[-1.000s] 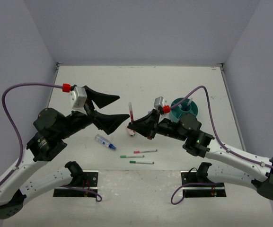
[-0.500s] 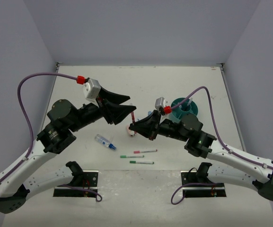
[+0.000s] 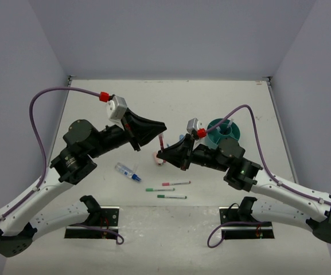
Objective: Sort the stationery into containers
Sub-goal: Close the pen cap on the pen.
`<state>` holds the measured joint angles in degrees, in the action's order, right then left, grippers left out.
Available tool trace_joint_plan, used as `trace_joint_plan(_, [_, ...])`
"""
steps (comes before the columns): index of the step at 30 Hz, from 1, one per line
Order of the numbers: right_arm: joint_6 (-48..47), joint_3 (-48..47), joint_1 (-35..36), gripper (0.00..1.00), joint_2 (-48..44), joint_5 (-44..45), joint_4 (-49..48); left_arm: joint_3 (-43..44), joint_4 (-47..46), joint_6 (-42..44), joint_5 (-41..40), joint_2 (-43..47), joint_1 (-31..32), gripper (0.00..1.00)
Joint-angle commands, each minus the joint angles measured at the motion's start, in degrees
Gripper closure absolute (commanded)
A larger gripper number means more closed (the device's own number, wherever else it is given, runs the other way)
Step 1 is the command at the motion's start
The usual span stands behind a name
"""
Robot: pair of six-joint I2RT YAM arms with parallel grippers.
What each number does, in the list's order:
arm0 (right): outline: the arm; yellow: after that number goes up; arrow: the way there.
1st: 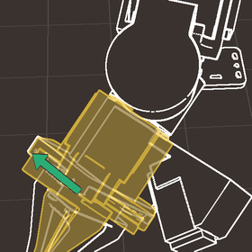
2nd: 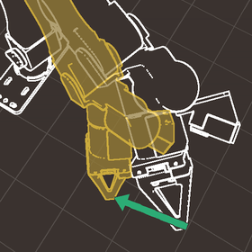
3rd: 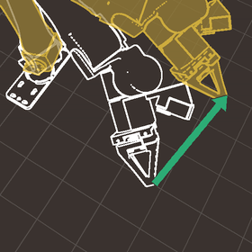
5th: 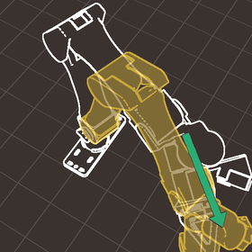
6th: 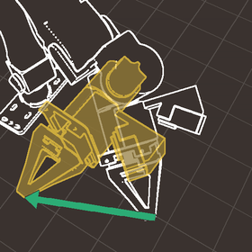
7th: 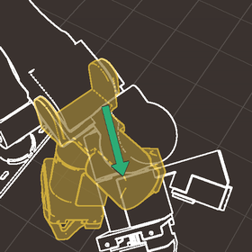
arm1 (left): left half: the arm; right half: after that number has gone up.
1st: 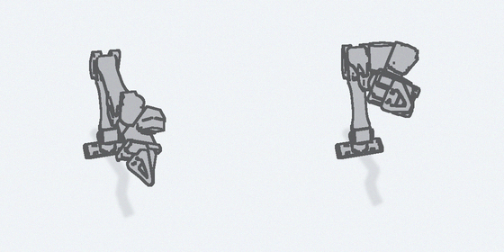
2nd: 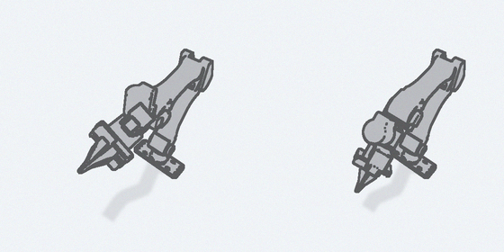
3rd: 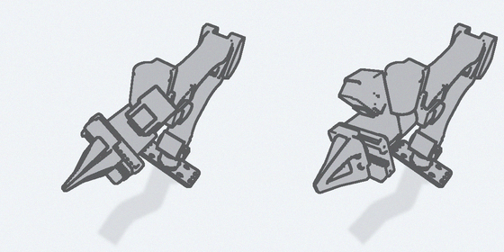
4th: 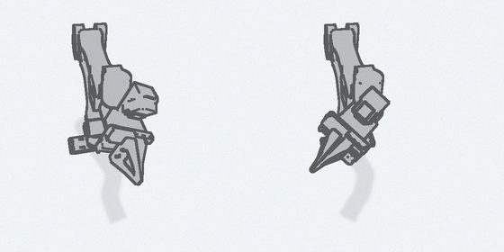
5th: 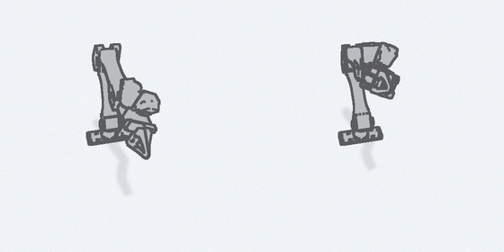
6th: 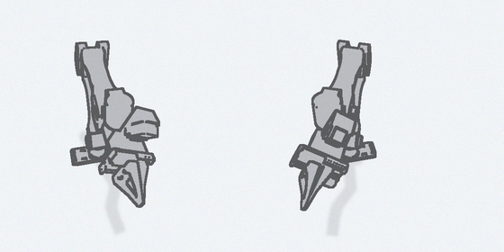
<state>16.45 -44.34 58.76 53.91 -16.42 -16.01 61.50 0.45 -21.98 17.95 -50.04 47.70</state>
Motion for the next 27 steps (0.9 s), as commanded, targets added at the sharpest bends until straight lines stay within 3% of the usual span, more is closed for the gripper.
trace_joint_plan(1, [-0.5, -2.18, -0.05, 1.0, -1.37, -0.54, -1.15, -0.84, -2.12, -0.45, 2.09, -0.52, 0.02, 0.93])
trace_joint_plan(3, [-0.5, -2.6, -0.05, 1.0, -1.56, -0.24, -1.13, -1.49, -2.12, -0.59, 2.09, -0.67, 0.07, 1.0])
trace_joint_plan(11, [0.7, -6.4, -0.13, 1.0, -2.76, 5.81, -1.34, -7.84, -3.18, -3.02, 0.72, 0.82, 0.02, 1.0])
trace_joint_plan(19, [1.07, -8.93, -0.12, 1.0, -2.93, 10.61, -7.9, -15.42, -5.11, -8.87, -3.52, 0.82, 0.02, 1.0])
trace_joint_plan(27, [-3.26, -14.21, -0.41, 1.0, 1.46, 3.49, -8.62, -19.78, -7.06, -13.9, -3.96, 0.11, 0.1, 1.0])
